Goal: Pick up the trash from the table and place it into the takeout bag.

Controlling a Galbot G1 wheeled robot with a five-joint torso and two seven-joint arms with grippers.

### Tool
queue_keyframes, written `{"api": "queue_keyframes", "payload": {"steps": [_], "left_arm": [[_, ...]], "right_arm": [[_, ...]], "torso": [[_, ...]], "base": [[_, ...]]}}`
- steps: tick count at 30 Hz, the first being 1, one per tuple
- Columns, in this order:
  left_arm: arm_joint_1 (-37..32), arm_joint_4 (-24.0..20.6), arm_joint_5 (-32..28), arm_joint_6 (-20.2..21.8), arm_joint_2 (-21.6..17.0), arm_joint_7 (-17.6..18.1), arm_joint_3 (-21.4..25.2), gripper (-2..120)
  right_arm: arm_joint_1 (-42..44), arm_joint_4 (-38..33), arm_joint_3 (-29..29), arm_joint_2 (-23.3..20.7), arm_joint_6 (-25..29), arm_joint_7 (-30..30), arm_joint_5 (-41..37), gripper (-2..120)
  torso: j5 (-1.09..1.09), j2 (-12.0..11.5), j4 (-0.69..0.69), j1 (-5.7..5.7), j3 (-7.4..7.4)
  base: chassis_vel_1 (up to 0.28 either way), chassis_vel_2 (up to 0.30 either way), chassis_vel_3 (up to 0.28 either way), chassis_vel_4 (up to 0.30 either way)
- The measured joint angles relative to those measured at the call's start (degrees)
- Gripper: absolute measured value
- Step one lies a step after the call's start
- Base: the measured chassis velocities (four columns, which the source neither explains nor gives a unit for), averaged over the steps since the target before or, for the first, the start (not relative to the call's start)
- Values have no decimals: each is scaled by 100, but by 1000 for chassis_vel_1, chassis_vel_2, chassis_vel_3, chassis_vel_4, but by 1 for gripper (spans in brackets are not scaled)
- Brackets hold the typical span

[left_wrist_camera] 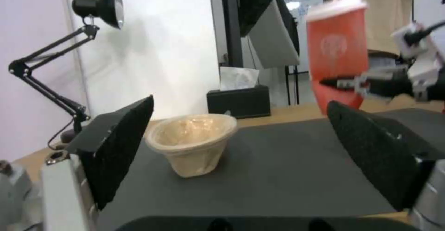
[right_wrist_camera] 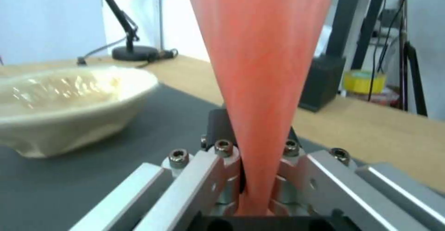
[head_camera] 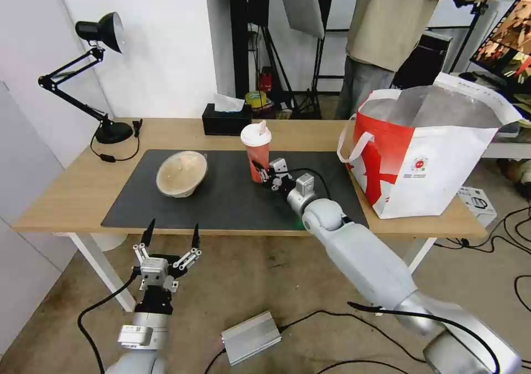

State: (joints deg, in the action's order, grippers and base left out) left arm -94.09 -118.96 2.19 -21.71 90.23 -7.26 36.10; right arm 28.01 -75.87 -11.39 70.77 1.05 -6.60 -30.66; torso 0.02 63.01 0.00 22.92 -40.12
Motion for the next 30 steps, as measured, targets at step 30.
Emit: {"api": "queue_keyframes", "payload": {"steps": [30], "left_arm": [[-417, -803, 52, -22, -232, -16, -34, 100]], "right_arm": [[145, -4046, 1159, -3079, -589, 363, -1919, 3]], "torso": [[-1, 2, 0, -1, 2]], "base": [[0, 0, 0, 0]]}}
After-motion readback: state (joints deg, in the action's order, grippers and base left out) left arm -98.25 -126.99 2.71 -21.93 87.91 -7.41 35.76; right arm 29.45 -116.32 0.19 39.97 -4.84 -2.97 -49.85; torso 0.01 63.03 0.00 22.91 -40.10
